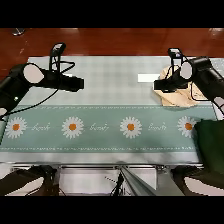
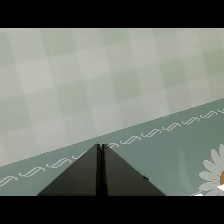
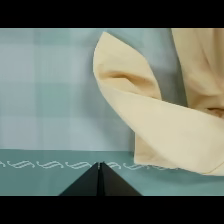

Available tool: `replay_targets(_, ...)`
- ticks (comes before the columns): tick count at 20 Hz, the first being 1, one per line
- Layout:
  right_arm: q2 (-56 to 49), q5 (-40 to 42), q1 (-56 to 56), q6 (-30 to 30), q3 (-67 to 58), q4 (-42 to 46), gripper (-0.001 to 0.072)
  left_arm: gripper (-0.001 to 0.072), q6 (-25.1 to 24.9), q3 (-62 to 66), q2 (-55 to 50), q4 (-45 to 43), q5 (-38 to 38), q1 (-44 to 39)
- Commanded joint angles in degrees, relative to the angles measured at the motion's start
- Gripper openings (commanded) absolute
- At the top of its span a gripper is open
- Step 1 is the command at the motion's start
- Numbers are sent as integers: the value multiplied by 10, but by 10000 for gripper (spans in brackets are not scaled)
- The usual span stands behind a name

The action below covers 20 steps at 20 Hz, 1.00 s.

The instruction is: Fold the shirts.

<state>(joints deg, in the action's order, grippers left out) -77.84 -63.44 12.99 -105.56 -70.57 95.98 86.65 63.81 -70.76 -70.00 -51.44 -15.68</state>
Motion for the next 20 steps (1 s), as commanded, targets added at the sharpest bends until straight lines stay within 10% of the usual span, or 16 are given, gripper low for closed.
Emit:
replay_targets(1,0,0,0,0,0,0,21,29,0,1,0,0,0,0)
replay_targets(20,0,39,0,1,0,8,21,28,0,1,-1,0,11,0)
